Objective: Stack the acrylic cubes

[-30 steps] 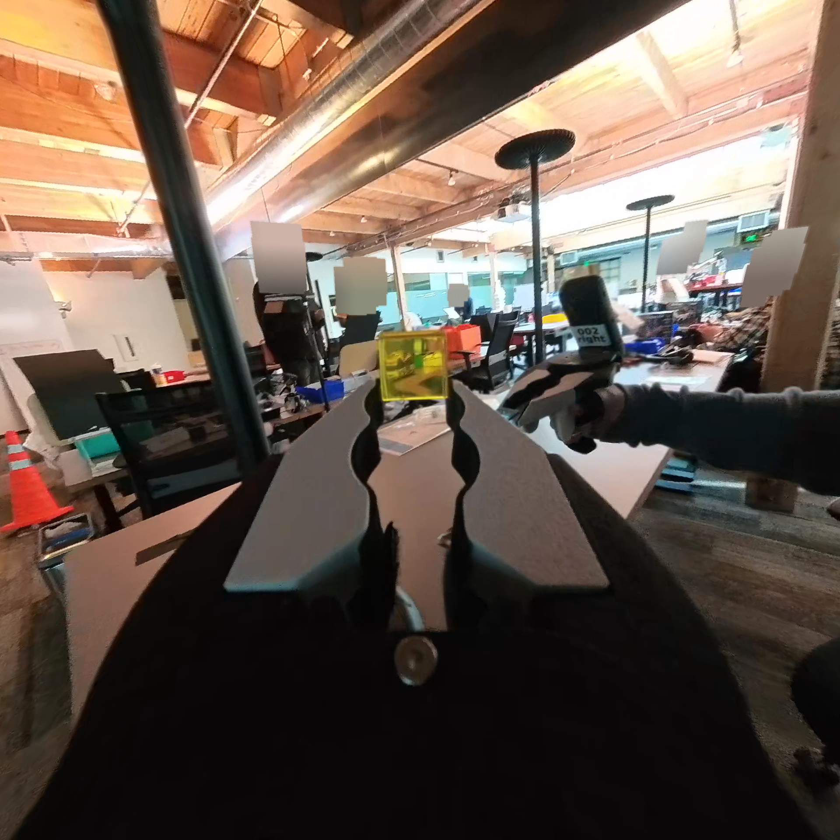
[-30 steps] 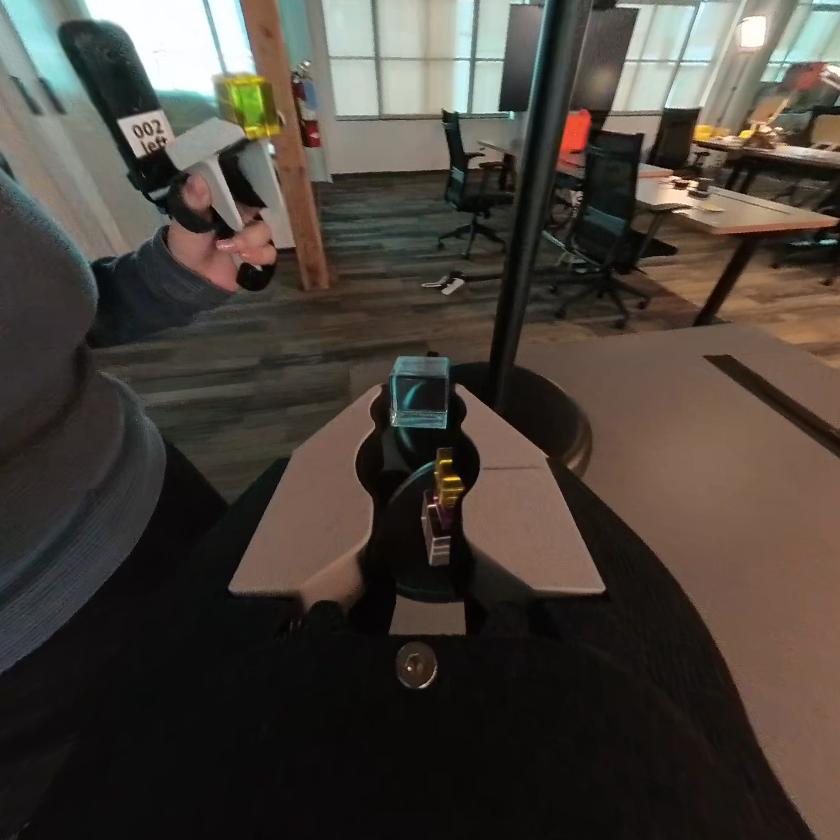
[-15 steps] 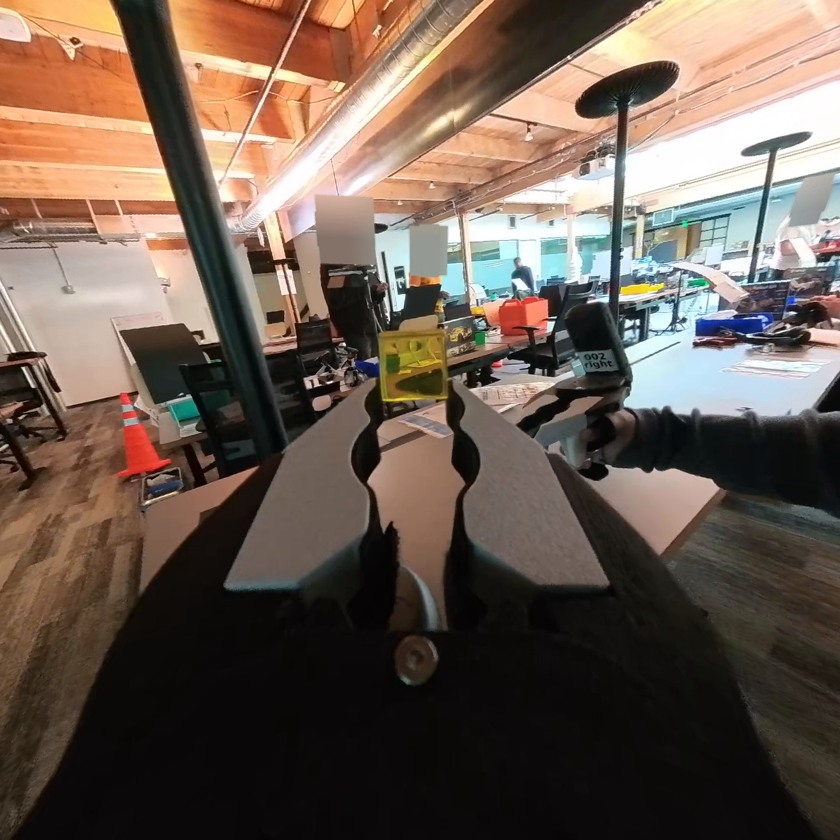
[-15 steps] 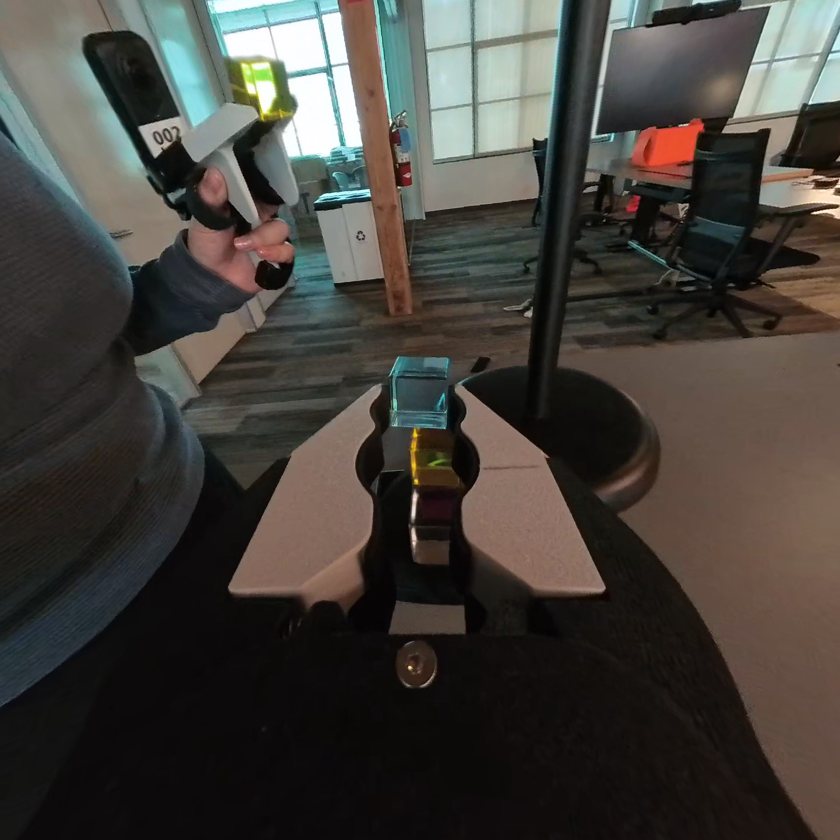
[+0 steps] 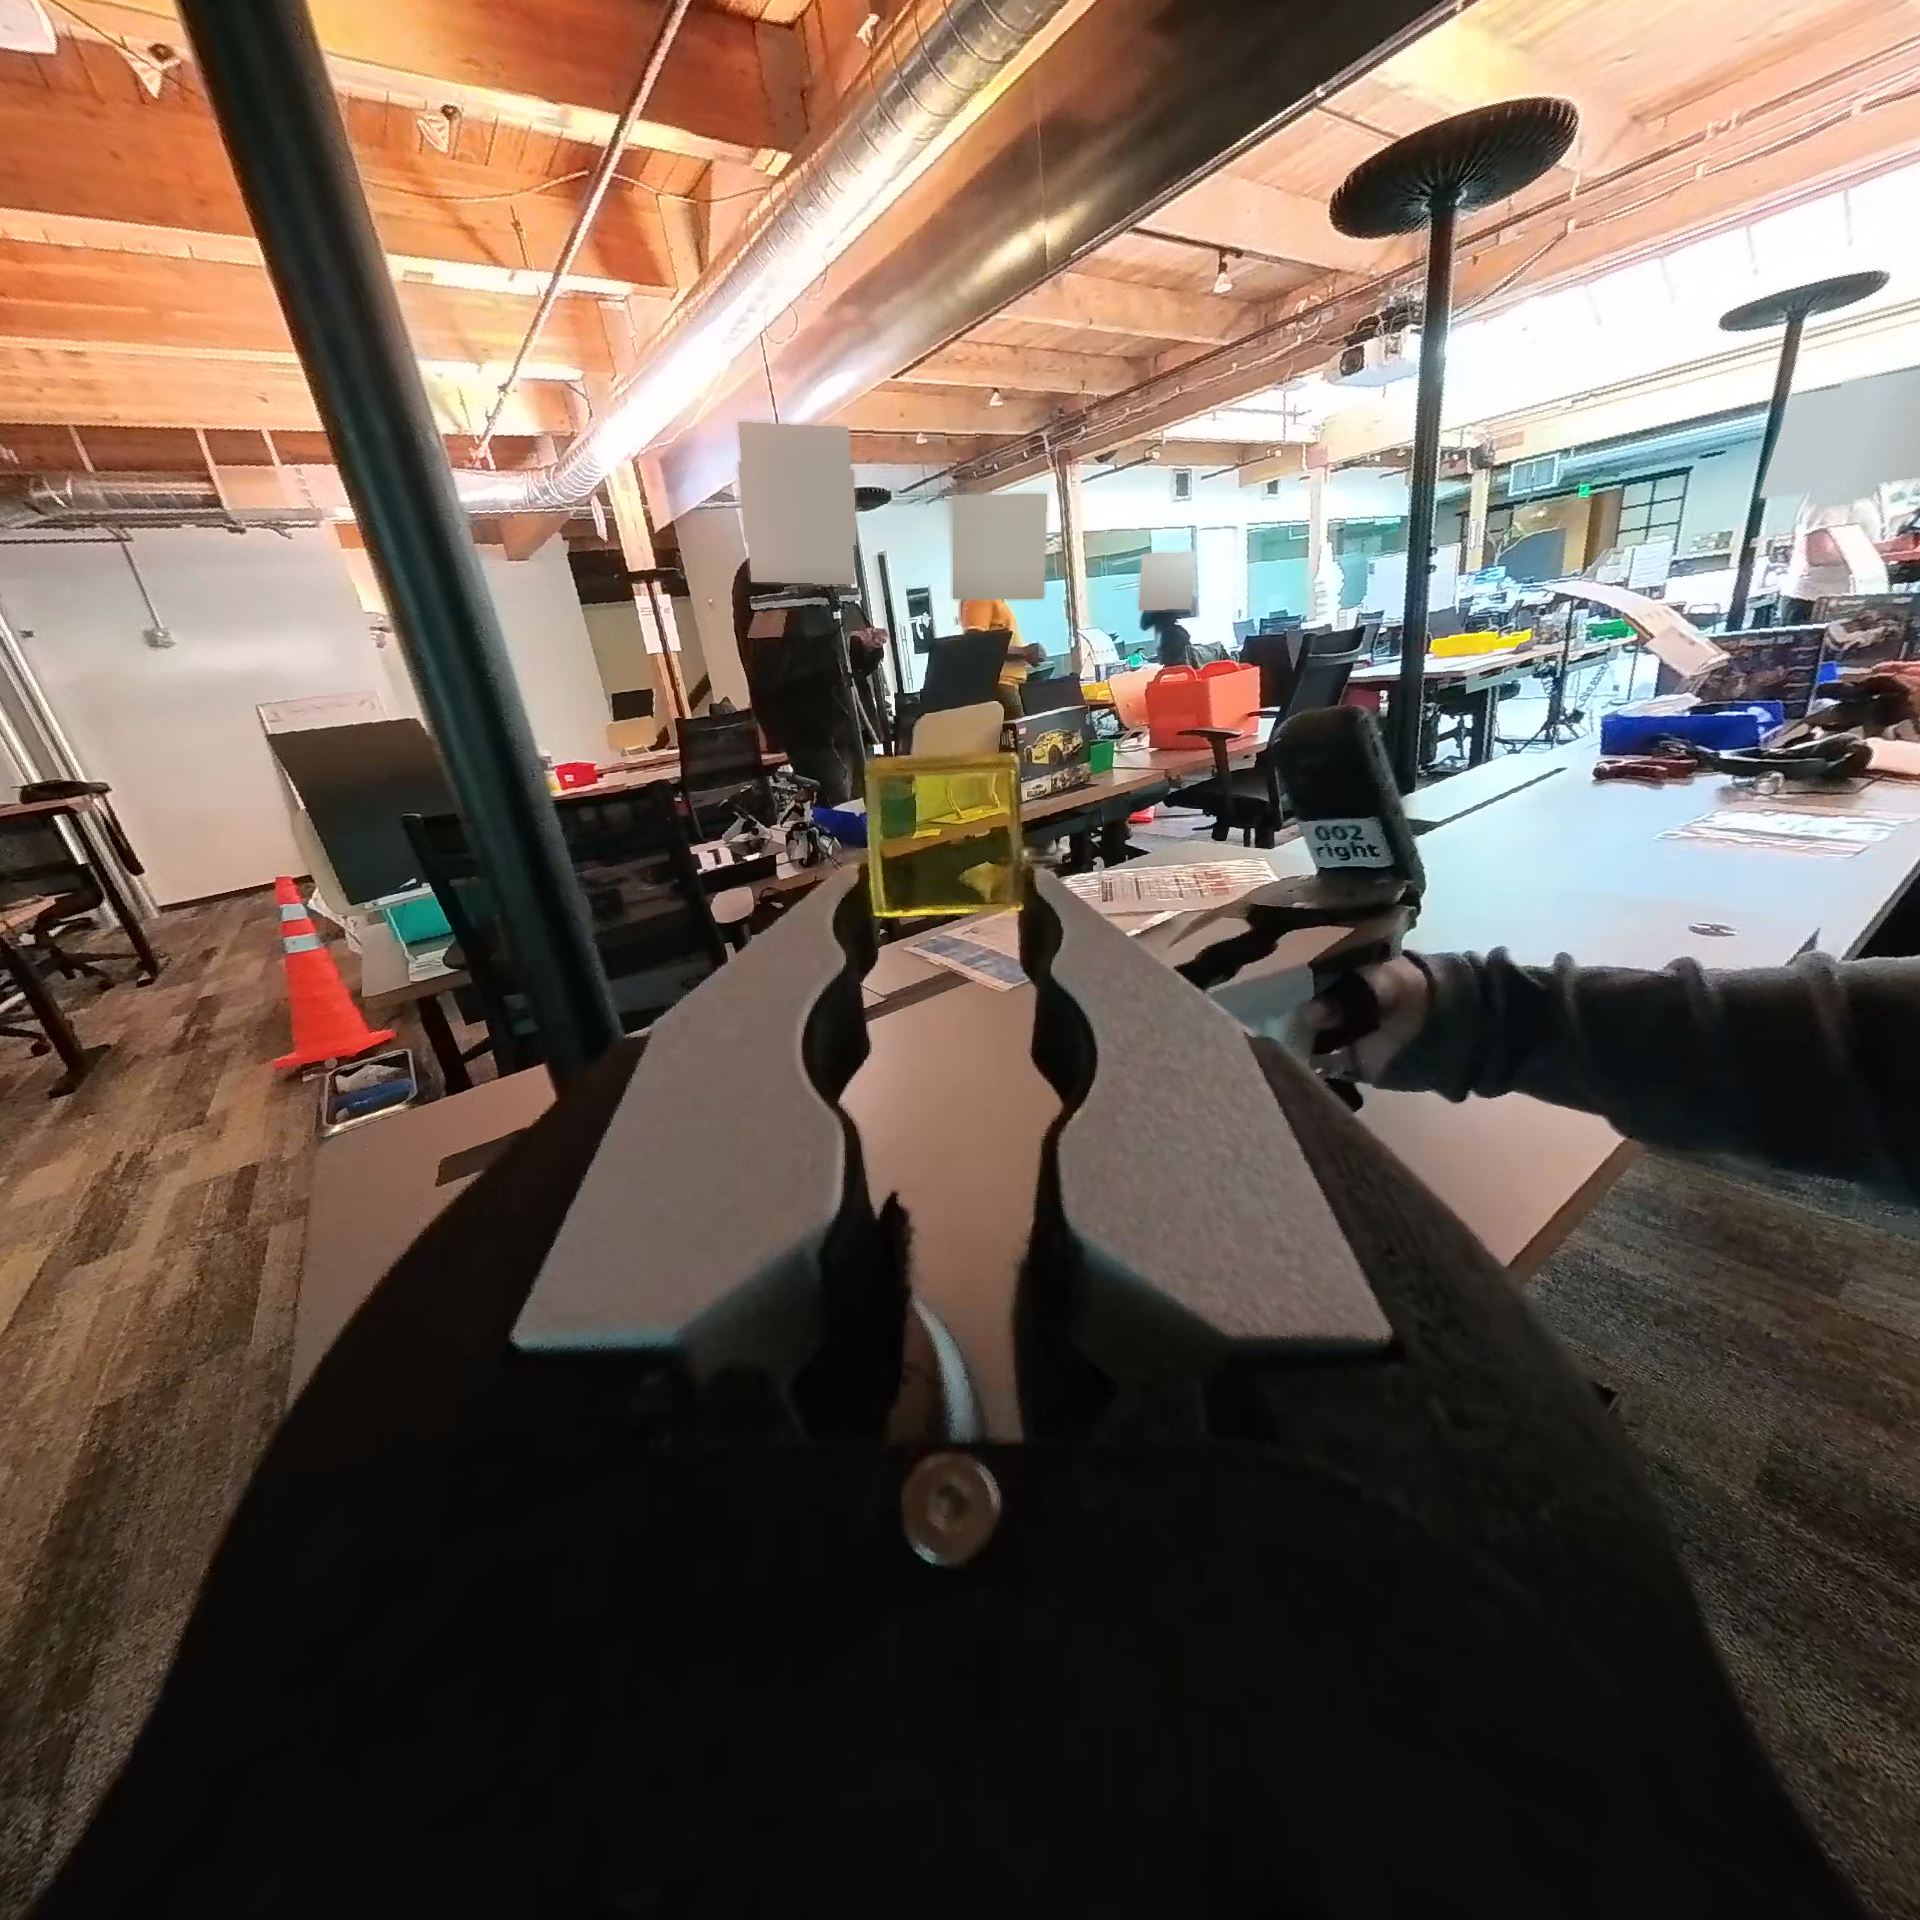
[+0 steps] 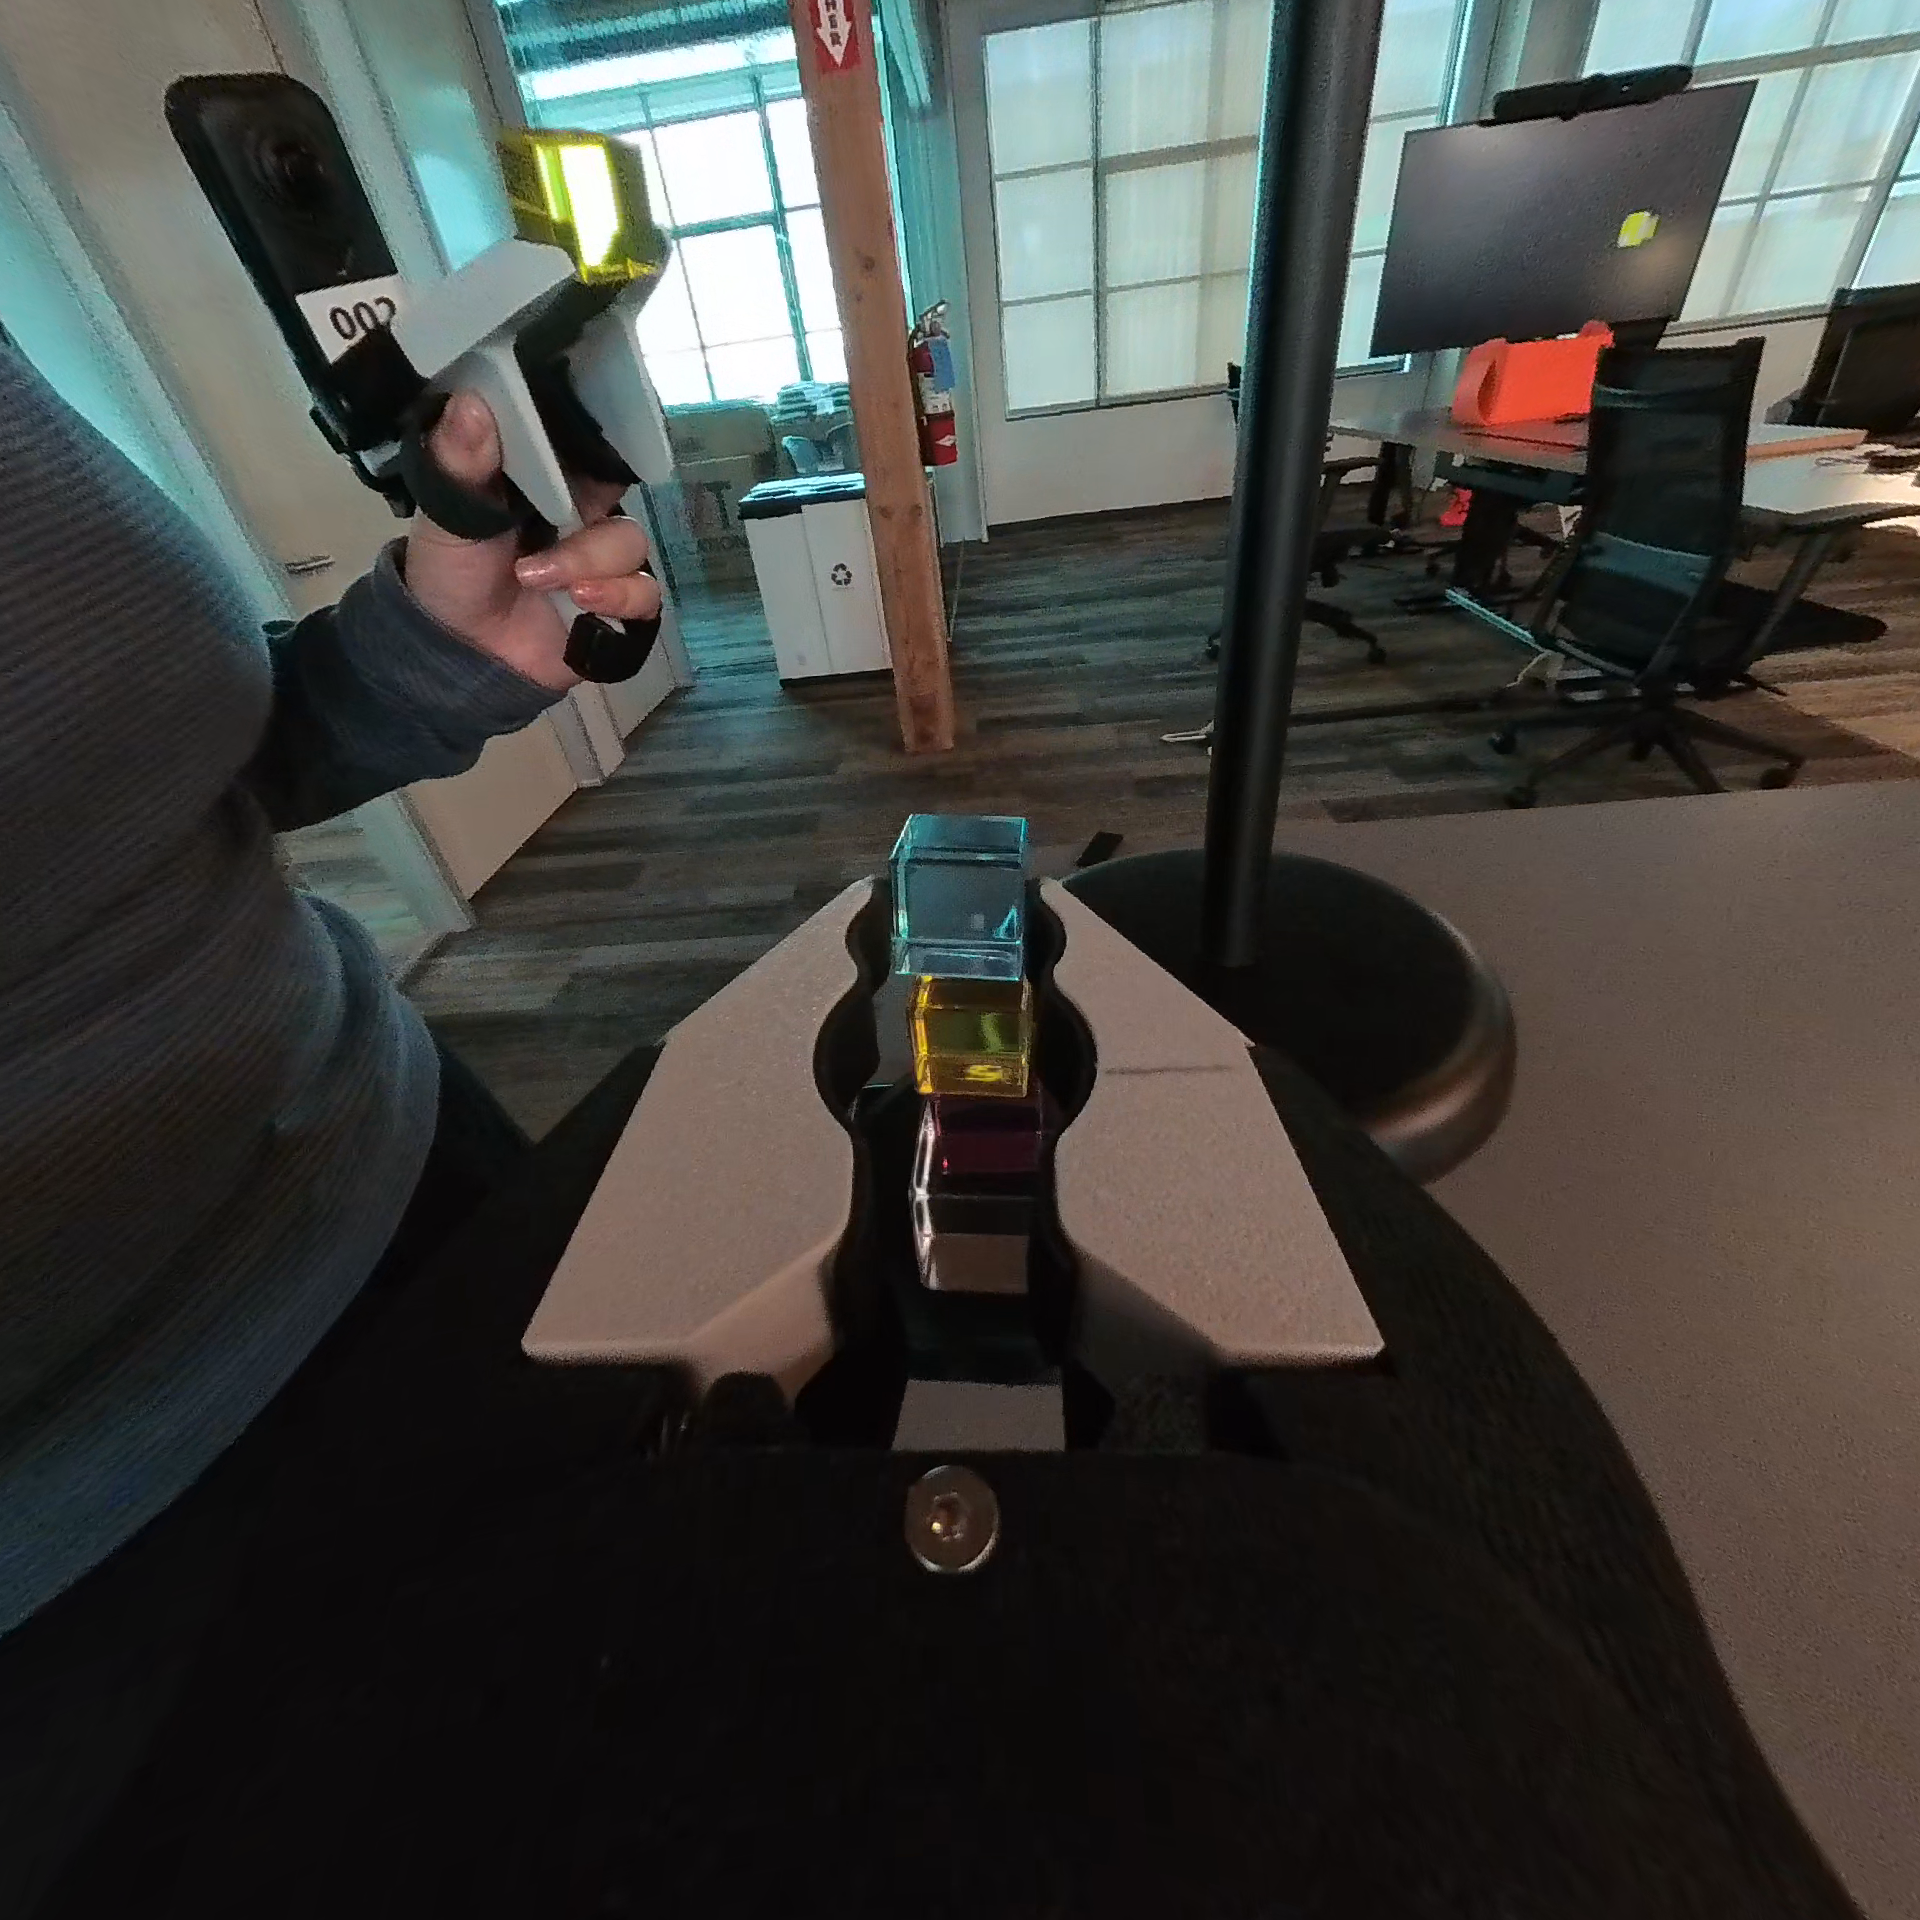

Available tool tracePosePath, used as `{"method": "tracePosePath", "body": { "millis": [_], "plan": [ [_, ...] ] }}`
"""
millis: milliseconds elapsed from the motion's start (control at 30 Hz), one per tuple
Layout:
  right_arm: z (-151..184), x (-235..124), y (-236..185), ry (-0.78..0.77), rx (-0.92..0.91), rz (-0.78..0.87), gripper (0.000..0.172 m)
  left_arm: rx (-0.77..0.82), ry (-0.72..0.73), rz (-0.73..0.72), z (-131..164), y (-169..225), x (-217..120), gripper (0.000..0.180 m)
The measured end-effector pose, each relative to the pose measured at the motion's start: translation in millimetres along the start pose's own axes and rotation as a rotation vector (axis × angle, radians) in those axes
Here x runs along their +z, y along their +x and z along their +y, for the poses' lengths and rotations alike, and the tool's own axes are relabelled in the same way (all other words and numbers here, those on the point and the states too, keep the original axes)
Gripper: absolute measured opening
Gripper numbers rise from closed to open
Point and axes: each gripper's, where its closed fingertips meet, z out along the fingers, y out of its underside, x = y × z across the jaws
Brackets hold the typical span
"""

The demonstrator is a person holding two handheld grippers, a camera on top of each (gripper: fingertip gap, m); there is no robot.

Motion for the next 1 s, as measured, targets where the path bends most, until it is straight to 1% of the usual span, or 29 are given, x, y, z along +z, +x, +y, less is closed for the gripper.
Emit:
{"method": "tracePosePath", "body": {
  "millis": [433, 500, 533, 567, 600, 667, 700, 733, 800, 833, 900, 1000],
  "plan": [
    [7.4, 0.1, 1.0, -0.025, -0.015, -0.013, 0.024, -0.006, -0.008, -0.004, 4.0, 3.2, 0.9, 0.026],
    [5.5, -1.3, 1.3, -0.018, -0.001, -0.012, 0.035, -0.005, -0.008, -0.002, 4.7, 4.1, 1.2, 0.026],
    [2.0, -3.8, 2.2, -0.005, 0.006, -0.003, 0.046, -0.005, -0.010, 0.001, 5.2, 4.9, 1.8, 0.026],
    [-5.4, -8.0, 3.2, 0.022, 0.013, 0.012, 0.053, -0.002, -0.013, 0.005, 6.1, 5.9, 3.0, 0.026],
    [-17.8, -13.2, 4.0, 0.066, 0.028, 0.033, 0.055, 0.008, -0.017, 0.012, 6.9, 7.8, 5.0, 0.026],
    [-45.7, -20.3, 4.7, 0.131, 0.103, 0.093, 0.052, 0.065, -0.029, 0.027, 10.1, 13.3, 12.2, 0.026],
    [-57.2, -18.3, 0.1, 0.135, 0.158, 0.097, 0.047, 0.109, -0.042, 0.028, 12.9, 15.8, 17.4, 0.026],
    [-68.2, -12.0, -10.3, 0.127, 0.213, 0.071, 0.044, 0.153, -0.064, 0.014, 16.3, 16.5, 23.4, 0.026],
    [-83.7, 7.7, -32.1, 0.082, 0.288, 0.035, 0.044, 0.242, -0.100, 0.006, 21.8, 21.0, 35.6, 0.026],
    [-89.2, 17.8, -43.5, 0.055, 0.285, 0.023, 0.046, 0.285, -0.113, 0.006, 23.8, 24.2, 41.2, 0.026],
    [-95.6, 33.5, -55.3, 0.008, 0.251, 0.062, 0.047, 0.372, -0.126, 0.004, 26.3, 31.1, 50.9, 0.026],
    [-101.1, 46.5, -67.2, -0.028, 0.245, 0.086, 0.047, 0.479, -0.131, 0.021, 29.7, 43.2, 61.9, 0.026]
  ]
}}
